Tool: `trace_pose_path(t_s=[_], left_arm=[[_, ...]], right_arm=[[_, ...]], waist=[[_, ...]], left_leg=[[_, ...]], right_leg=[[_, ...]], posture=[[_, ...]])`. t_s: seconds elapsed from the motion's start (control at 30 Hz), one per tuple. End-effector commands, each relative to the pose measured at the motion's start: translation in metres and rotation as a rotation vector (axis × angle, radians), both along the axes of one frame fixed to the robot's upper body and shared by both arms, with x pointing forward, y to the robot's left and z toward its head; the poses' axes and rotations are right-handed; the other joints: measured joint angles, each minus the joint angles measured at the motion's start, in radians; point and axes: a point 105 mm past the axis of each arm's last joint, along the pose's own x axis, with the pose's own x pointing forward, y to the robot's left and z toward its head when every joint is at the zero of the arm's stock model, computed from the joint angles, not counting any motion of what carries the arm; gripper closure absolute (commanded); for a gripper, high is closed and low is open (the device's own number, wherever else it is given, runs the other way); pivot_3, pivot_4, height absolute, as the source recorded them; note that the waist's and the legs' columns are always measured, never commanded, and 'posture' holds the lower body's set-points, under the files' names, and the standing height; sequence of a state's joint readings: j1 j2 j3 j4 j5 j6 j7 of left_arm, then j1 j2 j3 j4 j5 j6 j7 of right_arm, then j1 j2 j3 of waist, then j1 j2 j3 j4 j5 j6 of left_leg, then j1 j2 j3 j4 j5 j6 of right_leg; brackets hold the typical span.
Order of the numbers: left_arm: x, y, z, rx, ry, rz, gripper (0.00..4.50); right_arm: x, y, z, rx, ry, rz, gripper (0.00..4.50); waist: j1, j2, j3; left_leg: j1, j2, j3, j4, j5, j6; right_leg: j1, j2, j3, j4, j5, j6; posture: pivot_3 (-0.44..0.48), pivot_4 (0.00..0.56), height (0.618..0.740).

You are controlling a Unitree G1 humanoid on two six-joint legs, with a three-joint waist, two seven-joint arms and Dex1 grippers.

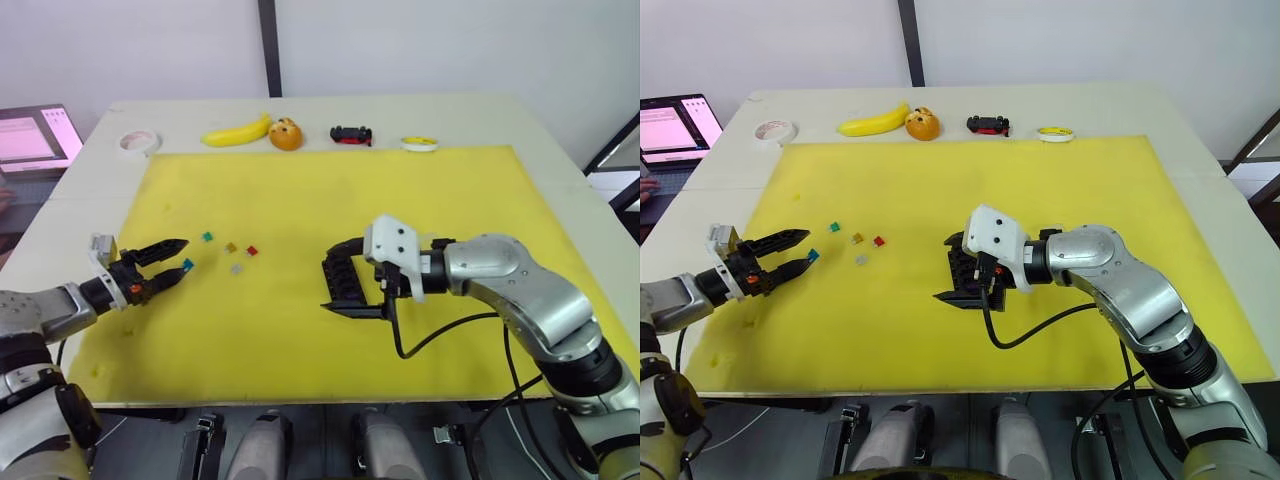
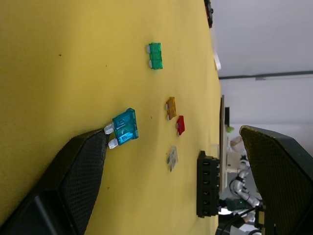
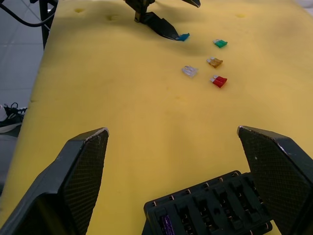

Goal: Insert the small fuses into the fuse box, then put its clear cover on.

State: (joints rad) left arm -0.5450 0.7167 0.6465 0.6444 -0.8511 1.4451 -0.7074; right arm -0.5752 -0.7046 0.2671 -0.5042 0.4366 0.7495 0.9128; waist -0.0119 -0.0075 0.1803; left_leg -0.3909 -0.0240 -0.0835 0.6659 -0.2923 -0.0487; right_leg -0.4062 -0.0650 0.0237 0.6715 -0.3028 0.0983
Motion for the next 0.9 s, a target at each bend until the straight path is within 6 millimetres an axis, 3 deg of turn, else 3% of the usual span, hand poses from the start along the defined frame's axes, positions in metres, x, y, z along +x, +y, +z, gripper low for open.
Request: trace_pose_path(t_s=[0.03, 0.33, 0.43, 0.9], left_arm=[[0.0007, 0.0055, -0.0125, 0.043, 0.034, 0.037, 0.0], [0.0021, 0.0085, -0.0134, 0.042, 0.027, 0.048, 0.0], [0.0014, 0.01, -0.0164, 0.051, 0.038, 0.052, 1.4], [0.0035, 0.0053, -0.018, 0.055, 0.035, 0.048, 1.4]], right_arm=[[-0.0006, 0.0004, 0.0089, 0.01, -0.039, 0.01, 0.02], [-0.0016, -0.0001, 0.0083, 0.004, -0.04, 0.013, 0.02], [-0.002, -0.0004, 0.0082, 0.004, -0.041, 0.014, 0.0], [0.0009, -0.0023, 0.0089, 0.002, -0.045, 0.007, 0.0]], waist=[[0.0, 0.0, 0.0], [0.001, 0.002, -0.001], [0.0, 0.002, -0.001], [0.001, 0.002, -0.001]], left_leg=[[0.0, 0.0, 0.0, 0.0, 0.0, 0.0], [0.0, 0.0, 0.0, 0.0, 0.0, 0.0], [0.0, 0.0, 0.0, 0.0, 0.0, 0.0], [0.0, 0.0, 0.0, 0.0, 0.0, 0.0]], right_leg=[[0.0, 0.0, 0.0, 0.0, 0.0, 0.0], [0.0, 0.0, 0.0, 0.0, 0.0, 0.0], [0.0, 0.0, 0.0, 0.0, 0.0, 0.0], [0.0, 0.0, 0.0, 0.0, 0.0, 0.0]], posture=[[0.0, 0.15, 0.74], [0.0, 0.15, 0.74], [0.0, 0.15, 0.74], [0.0, 0.15, 0.74]])
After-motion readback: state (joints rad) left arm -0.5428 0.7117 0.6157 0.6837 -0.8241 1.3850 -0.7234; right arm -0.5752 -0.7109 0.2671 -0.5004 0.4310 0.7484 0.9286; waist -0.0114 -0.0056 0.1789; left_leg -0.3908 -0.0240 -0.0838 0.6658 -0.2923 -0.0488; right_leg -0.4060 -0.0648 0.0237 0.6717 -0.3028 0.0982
